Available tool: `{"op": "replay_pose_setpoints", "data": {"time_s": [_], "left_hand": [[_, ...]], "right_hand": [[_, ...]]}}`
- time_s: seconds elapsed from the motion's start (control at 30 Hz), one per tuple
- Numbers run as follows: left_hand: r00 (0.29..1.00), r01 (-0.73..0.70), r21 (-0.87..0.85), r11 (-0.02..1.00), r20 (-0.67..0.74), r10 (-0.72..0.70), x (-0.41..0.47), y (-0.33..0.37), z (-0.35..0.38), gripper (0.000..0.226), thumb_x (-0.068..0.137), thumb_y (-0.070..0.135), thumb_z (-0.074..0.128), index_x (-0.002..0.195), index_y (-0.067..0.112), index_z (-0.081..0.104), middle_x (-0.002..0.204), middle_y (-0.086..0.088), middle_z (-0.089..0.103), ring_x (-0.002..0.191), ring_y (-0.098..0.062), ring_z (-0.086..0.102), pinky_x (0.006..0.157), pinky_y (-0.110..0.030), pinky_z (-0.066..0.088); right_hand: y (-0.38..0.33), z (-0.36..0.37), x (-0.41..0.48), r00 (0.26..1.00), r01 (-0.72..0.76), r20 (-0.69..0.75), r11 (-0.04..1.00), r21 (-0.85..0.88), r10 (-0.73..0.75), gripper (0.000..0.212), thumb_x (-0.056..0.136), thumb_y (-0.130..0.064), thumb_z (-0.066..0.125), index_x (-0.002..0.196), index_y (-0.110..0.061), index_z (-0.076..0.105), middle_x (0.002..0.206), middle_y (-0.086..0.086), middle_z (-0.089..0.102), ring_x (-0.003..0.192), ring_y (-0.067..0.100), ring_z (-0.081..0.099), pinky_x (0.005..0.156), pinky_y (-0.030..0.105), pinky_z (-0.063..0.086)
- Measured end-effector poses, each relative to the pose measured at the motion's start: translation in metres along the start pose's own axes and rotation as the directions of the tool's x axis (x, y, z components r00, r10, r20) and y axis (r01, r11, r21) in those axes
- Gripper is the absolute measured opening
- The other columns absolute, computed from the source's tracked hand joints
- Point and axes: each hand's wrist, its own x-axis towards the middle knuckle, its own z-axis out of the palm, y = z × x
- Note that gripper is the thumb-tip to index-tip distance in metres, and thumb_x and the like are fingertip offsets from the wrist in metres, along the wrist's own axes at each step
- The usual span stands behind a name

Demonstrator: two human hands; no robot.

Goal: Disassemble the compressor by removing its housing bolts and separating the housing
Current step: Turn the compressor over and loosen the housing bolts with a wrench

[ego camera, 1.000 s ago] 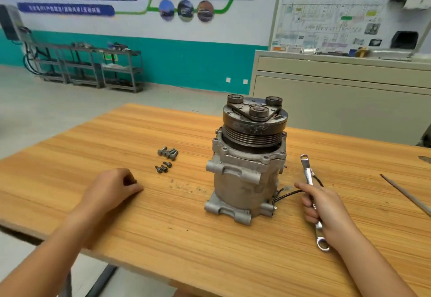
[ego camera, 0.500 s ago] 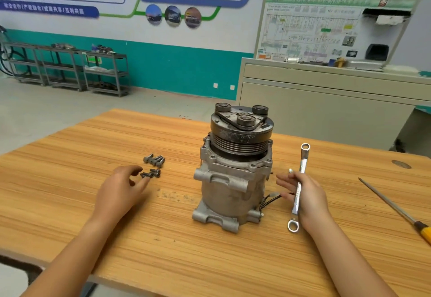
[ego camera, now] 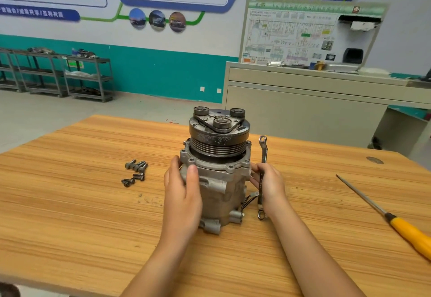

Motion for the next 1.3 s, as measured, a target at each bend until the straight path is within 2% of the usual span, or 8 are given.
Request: {"op": "replay_pose_setpoints", "data": {"time_s": [0.2,0.33,0.47,0.63,0.73,0.83,1.07,1.3], "left_hand": [[0.990,-0.062,-0.062,0.996,-0.133,0.053,0.001,-0.006,0.021,0.048,0.100,0.022,0.032,0.146,0.010,0.023,0.132,0.008,0.016,0.102,0.016,0.025,0.075,0.012,0.017],[0.990,-0.034,-0.161,0.986,-0.139,0.012,0.018,-0.013,0.017,0.044,0.102,0.027,0.027,0.146,0.022,0.026,0.147,0.007,0.018,0.115,0.010,0.023,0.095,-0.010,0.019],[0.999,0.039,-0.208,0.977,-0.017,-0.043,0.046,-0.017,0.010,0.039,0.103,0.032,0.026,0.142,0.035,0.031,0.156,0.012,0.011,0.128,0.007,0.017,0.098,-0.018,0.017],[0.998,0.039,-0.158,0.987,0.046,-0.032,0.065,-0.019,0.003,0.039,0.102,0.032,0.029,0.139,0.025,0.038,0.150,0.007,0.028,0.134,-0.008,0.027,0.101,-0.023,0.024],[0.996,-0.063,-0.139,0.988,0.059,0.072,0.054,-0.017,-0.002,0.039,0.096,0.040,0.038,0.133,0.029,0.043,0.137,0.011,0.041,0.122,0.000,0.036,0.090,-0.011,0.031],[0.977,-0.195,-0.093,0.976,0.074,0.202,0.039,-0.012,-0.002,0.053,0.075,0.058,0.042,0.124,0.038,0.039,0.144,0.017,0.024,0.124,0.011,0.022,0.089,-0.005,0.021],[0.935,-0.319,0.143,0.937,0.211,0.286,0.029,-0.007,0.001,0.098,0.062,0.063,0.061,0.145,0.031,0.020,0.154,0.018,0.009,0.143,-0.006,0.006,0.116,-0.043,0.017],[0.947,-0.261,0.138,0.956,0.230,0.225,0.030,-0.004,0.003,0.114,0.057,0.063,0.065,0.149,0.031,0.006,0.157,0.013,0.005,0.131,0.009,0.004,0.108,-0.025,0.011]], "right_hand": [[-0.007,0.000,-0.011,1.000,-0.007,0.030,0.991,0.137,0.003,0.027,0.091,-0.001,0.038,0.068,-0.006,0.050,0.066,0.003,0.070,0.063,0.012,0.067,0.060,0.020,0.055],[-0.009,-0.016,-0.036,0.999,0.049,-0.010,0.998,0.034,-0.048,0.029,0.092,-0.004,0.038,0.068,-0.009,0.054,0.084,0.008,0.069,0.076,0.017,0.061,0.073,0.027,0.049],[0.003,-0.036,-0.081,0.990,0.136,-0.005,0.974,-0.180,-0.140,0.025,0.094,-0.014,0.043,0.077,-0.019,0.061,0.084,-0.013,0.068,0.085,0.007,0.064,0.081,0.026,0.048],[0.007,-0.045,-0.124,0.961,0.260,-0.064,0.960,-0.106,-0.267,0.022,0.099,-0.020,0.035,0.092,-0.016,0.056,0.087,-0.011,0.071,0.074,0.012,0.069,0.058,0.020,0.054],[-0.008,-0.053,-0.130,0.861,0.466,-0.141,0.868,-0.171,-0.489,0.020,0.098,-0.019,0.033,0.091,-0.019,0.052,0.077,-0.002,0.070,0.061,0.015,0.067,0.056,0.019,0.052],[-0.006,-0.061,-0.126,0.800,0.546,-0.103,0.788,-0.283,-0.591,0.019,0.096,-0.019,0.034,0.090,-0.023,0.051,0.074,-0.002,0.067,0.058,0.012,0.064,0.058,0.016,0.049],[0.020,-0.067,-0.127,0.790,0.571,0.166,0.609,-0.551,-0.590,0.019,0.091,-0.025,0.037,0.095,-0.038,0.049,0.074,-0.007,0.060,0.058,0.006,0.054,0.054,0.012,0.041],[-0.033,-0.064,-0.114,0.800,0.501,0.322,0.268,-0.823,-0.506,0.047,0.094,-0.024,0.044,0.138,-0.037,0.034,0.068,0.001,0.065,0.046,0.013,0.048,0.047,0.034,0.038]]}}
